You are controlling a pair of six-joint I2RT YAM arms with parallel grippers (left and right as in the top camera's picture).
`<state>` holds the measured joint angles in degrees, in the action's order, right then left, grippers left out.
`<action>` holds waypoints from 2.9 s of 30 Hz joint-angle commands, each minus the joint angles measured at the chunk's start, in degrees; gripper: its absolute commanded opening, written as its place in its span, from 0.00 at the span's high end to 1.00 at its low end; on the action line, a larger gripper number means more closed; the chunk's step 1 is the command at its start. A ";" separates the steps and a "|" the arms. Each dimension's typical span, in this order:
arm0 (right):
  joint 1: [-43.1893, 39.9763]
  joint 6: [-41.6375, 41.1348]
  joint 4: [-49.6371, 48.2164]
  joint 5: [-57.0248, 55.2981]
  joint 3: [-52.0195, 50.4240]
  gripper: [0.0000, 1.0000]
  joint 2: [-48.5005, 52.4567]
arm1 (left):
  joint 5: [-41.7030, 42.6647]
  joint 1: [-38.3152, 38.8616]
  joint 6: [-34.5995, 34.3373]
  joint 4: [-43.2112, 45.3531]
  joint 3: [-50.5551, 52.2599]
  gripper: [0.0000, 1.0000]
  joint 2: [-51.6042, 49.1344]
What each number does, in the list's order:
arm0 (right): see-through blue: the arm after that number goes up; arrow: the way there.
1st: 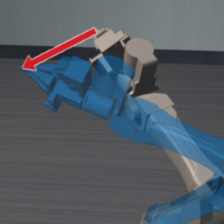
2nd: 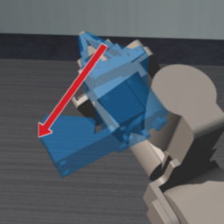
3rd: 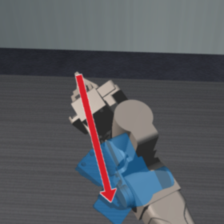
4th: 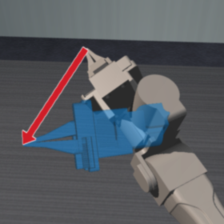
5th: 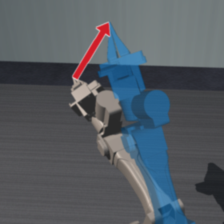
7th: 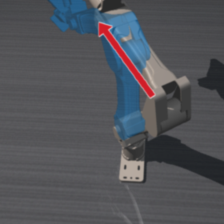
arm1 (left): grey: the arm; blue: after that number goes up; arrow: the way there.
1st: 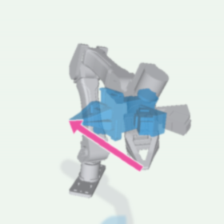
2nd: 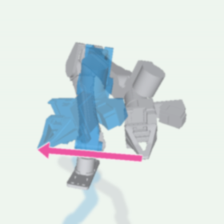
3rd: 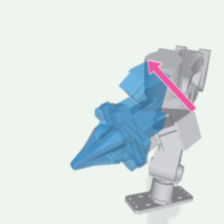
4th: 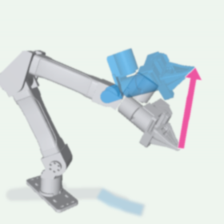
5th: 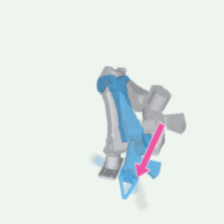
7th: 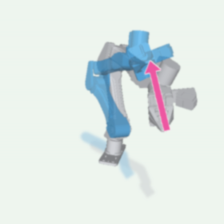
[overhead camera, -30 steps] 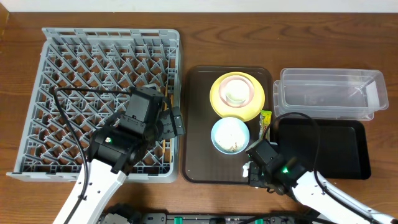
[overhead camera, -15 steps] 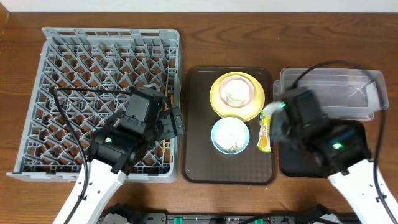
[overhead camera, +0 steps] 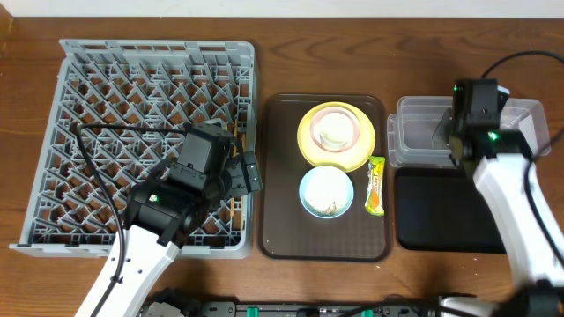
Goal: Sort waste into correct bins and load items into the dishwasher
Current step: 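Carry the tissue with the right gripper and drop it in the clear bin, then move the right gripper to the yellow snack wrapper and grasp it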
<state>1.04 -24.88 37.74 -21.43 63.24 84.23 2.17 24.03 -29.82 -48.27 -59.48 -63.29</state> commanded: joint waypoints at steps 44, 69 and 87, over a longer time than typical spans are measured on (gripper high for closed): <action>27.61 -7.26 8.37 10.69 -16.11 0.54 -13.00 | -0.72 -0.24 -0.07 -0.13 -0.37 0.08 -0.07; 27.58 -7.26 -13.75 8.74 -26.49 0.56 -7.56 | -0.72 -0.24 -0.07 -0.13 -0.37 0.08 -0.07; 27.58 -7.23 -14.25 9.22 -26.49 0.59 -2.56 | -0.72 -0.24 -0.04 -0.13 -0.37 0.07 -0.07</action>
<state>27.66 -31.62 22.44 -11.55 36.99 81.49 2.17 24.03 -29.82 -48.23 -59.48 -63.31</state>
